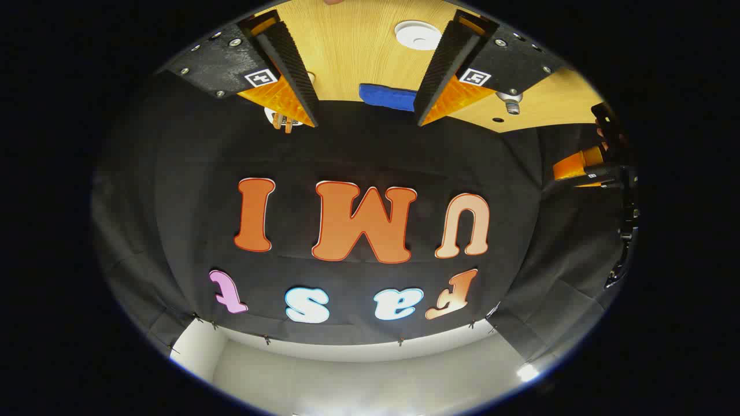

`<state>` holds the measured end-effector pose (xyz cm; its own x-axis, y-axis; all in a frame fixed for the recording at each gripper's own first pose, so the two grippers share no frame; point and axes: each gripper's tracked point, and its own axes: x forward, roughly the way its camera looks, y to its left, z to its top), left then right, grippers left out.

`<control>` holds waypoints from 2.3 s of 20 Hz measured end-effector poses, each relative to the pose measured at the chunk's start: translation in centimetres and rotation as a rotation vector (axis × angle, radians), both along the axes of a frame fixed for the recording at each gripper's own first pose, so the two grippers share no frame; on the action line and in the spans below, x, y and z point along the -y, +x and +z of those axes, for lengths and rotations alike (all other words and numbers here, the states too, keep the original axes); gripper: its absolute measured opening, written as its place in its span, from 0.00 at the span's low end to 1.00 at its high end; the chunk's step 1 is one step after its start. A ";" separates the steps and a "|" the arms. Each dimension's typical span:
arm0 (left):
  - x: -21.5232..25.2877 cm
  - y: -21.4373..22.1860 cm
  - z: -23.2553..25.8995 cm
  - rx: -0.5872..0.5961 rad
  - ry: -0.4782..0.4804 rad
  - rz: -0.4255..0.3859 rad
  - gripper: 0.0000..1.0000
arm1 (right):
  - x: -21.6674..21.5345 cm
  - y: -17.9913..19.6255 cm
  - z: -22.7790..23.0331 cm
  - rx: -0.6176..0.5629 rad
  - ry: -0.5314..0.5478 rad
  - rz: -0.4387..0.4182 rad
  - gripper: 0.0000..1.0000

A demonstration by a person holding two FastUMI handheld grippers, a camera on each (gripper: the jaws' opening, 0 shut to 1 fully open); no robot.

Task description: Open the teacup lid with one hand, grasp the water bottle and pour water into the teacup with the other hand; after pouring, place the water bottle on the coaster and then close the teacup lid.

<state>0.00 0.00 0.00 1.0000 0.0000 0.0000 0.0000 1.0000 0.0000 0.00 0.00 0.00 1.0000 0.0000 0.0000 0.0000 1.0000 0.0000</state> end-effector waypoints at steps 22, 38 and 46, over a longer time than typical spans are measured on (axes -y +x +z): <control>2.4 1.7 -4.3 -0.087 -0.051 -0.050 1.00 | -2.9 1.9 -4.7 -0.070 -0.033 0.106 0.96; 7.3 -0.2 -11.8 -0.191 0.040 -0.182 0.97 | -6.5 1.9 -16.0 -0.331 -0.015 0.247 0.82; 7.3 -0.4 -15.6 -0.276 0.031 -0.176 0.97 | -8.4 2.0 -20.1 -0.419 -0.068 0.298 0.82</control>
<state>-0.35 -7.33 -15.60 0.9469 -0.1686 -0.2738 0.1771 0.9842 0.0064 2.00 8.45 -20.06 0.8707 0.2705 -0.4108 -0.2986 0.9544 -0.0043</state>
